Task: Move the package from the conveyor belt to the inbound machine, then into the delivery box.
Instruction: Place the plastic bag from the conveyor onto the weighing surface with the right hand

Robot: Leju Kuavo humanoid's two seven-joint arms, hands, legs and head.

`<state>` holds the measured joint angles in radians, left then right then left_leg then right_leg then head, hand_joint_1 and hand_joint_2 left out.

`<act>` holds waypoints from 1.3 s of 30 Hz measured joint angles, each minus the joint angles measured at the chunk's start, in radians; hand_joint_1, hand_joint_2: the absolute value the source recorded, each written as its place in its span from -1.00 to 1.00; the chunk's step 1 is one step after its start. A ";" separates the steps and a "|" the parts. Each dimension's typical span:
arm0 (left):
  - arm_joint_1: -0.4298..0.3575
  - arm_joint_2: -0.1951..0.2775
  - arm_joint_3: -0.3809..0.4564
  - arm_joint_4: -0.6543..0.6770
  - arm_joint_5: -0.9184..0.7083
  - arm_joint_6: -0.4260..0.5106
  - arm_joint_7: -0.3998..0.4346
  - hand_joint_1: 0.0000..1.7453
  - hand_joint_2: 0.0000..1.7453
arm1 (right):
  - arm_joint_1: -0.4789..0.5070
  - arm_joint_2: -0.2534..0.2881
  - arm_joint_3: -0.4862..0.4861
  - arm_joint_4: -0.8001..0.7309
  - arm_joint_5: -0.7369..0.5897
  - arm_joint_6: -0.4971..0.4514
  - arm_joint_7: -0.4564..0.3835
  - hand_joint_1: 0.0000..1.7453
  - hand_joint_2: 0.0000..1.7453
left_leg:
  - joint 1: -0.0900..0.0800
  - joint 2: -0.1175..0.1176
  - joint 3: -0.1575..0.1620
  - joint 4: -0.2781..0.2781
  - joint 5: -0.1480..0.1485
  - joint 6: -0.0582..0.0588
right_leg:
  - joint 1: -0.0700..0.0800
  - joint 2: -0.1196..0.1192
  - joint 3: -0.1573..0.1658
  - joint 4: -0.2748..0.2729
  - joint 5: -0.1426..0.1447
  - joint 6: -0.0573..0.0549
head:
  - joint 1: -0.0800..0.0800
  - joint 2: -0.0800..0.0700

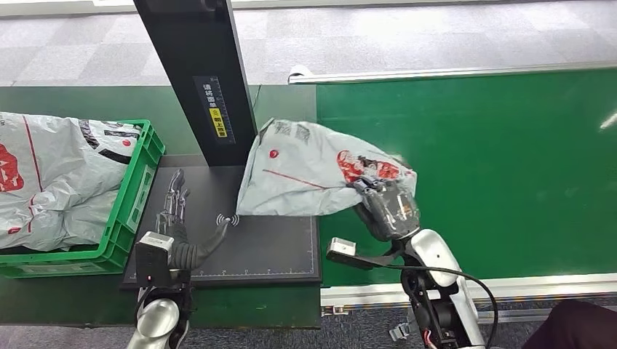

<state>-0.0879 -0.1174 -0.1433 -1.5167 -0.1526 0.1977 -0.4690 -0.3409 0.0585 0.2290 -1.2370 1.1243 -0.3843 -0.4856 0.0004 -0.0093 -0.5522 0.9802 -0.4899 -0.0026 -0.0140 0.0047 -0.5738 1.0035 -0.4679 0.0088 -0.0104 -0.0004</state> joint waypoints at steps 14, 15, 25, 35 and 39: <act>-0.006 0.017 -0.019 0.045 0.037 -0.037 -0.015 -1.00 1.00 | -0.093 0.020 0.291 0.299 0.092 0.005 0.002 1.00 1.00 | 0.000 0.000 0.000 0.000 0.000 0.000 | 0.000 0.000 0.000 0.000 0.000 0.000 | 0.000 0.000; -0.006 0.018 -0.020 0.048 0.038 -0.037 -0.016 -1.00 1.00 | -0.100 0.023 0.301 0.317 0.095 -0.016 0.000 1.00 1.00 | 0.000 0.000 0.000 0.000 0.000 0.000 | 0.000 0.000 0.000 0.000 0.000 0.000 | 0.000 0.000; -0.006 0.025 -0.028 0.057 0.044 -0.031 -0.017 -1.00 1.00 | -0.171 0.038 0.339 0.453 0.119 -0.296 -0.006 1.00 1.00 | 0.000 0.000 0.000 0.000 0.000 0.000 | 0.000 0.000 0.000 0.000 0.000 0.000 | 0.000 0.000; -0.003 0.028 -0.029 0.058 0.050 -0.041 -0.022 -1.00 1.00 | -0.179 0.033 0.319 0.465 0.172 -0.305 0.013 1.00 1.00 | 0.000 0.000 0.000 0.000 0.000 0.000 | 0.000 0.000 0.000 0.000 0.000 0.000 | 0.000 0.000; -0.003 0.029 -0.029 0.058 0.050 -0.042 -0.023 -1.00 1.00 | -0.179 0.033 0.315 0.466 0.171 -0.305 0.013 1.00 1.00 | 0.000 0.000 0.000 0.000 0.000 0.000 | 0.000 0.000 0.000 0.000 0.000 0.000 | 0.000 0.000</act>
<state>-0.0909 -0.0881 -0.1720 -1.4584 -0.1030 0.1560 -0.4915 -0.5197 0.0916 0.5443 -0.7713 1.2956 -0.6891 -0.4723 0.0003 -0.0096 -0.5519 0.9804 -0.4898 -0.0026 -0.0140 0.0045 -0.5741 1.0035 -0.4679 0.0088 -0.0103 -0.0004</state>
